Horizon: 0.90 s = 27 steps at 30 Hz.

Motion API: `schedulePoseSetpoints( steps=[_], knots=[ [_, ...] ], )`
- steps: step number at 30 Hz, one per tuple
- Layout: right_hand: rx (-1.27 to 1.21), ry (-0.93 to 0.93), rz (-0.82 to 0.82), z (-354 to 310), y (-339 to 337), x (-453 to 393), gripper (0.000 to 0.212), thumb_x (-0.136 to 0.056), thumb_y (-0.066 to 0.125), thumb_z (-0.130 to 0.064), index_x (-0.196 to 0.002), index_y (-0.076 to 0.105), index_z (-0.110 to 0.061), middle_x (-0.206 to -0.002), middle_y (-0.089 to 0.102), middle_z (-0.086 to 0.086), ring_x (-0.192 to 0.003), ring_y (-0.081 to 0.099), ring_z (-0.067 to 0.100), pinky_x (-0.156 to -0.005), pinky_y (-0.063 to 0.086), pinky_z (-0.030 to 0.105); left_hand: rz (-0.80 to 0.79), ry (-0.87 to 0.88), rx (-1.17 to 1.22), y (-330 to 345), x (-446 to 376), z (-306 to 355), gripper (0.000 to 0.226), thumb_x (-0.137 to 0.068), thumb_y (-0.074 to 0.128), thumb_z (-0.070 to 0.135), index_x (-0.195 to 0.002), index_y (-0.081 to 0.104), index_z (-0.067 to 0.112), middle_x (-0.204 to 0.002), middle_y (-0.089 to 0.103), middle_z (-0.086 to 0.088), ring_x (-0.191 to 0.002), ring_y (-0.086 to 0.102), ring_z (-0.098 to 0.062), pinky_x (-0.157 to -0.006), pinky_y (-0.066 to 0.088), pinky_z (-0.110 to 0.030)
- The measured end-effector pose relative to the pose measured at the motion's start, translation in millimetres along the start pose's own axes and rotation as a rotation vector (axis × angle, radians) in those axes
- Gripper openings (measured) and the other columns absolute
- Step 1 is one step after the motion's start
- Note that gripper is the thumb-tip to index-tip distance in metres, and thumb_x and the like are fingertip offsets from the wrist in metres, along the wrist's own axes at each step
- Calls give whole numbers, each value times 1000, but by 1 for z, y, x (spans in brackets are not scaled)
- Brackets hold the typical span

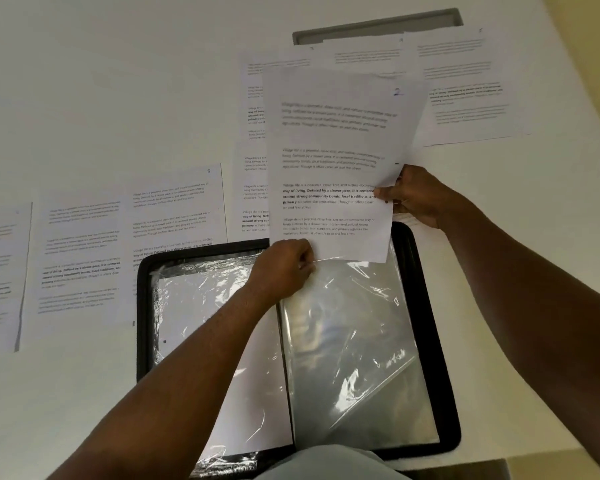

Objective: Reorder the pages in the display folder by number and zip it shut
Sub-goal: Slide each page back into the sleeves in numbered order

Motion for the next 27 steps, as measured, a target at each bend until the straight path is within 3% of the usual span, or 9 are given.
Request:
schedulePoseSetpoints(
  steps=[6, 11, 16, 20, 27],
  knots=[
    [86, 33, -76, -2, 15, 0, 45, -83, 70, 3, -120, 57, -18, -110, 67, 0, -98, 66, 16, -71, 60, 28, 6, 30, 43, -1, -6, 4, 6, -83, 67, 15, -83, 62, 17, -83, 67, 4, -79, 61, -17, -70, 53, -38],
    [170, 43, -76, -5, 6, -6, 48, -82, 70, 5, -123, 57, -16, -112, 65, 3, -96, 65, 15, -70, 60, 27, -8, 24, 35, 2, -8, -3, 6, -84, 69, 19, -86, 65, 17, -85, 65, 5, -79, 60, -16, -70, 52, -35],
    [236, 99, -78, -7, -6, -11, 42, -83, 69, 5, -120, 57, -6, -104, 67, 6, -90, 66, 18, -68, 60, 25, 43, 60, -12, -2, -9, 0, 2, -85, 68, 19, -83, 67, 19, -84, 58, 7, -80, 55, -12, -66, 40, -27],
    [303, 136, -84, -8, -6, -19, 44, -82, 70, 4, -123, 55, -2, -113, 66, 11, -98, 66, 26, -79, 59, 34, 5, 50, -30, 2, -10, 6, 4, -86, 60, 17, -89, 59, 19, -82, 65, 2, -77, 59, -20, -65, 49, -33],
    [306, 99, -141, -18, -3, -28, 52, -82, 68, 6, -131, 54, -8, -117, 64, 6, -101, 65, 24, -78, 57, 33, -75, 3, -43, 5, -12, 5, 24, -88, 64, 30, -109, 62, 19, -89, 65, 5, -83, 61, -16, -74, 52, -33]
  ],
)
Point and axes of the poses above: each hand's wrist, its own x-axis away from the middle knuckle, its own y-axis out of the palm, z = x × y, the point moved 7 cm from there along -x, towards the middle knuckle
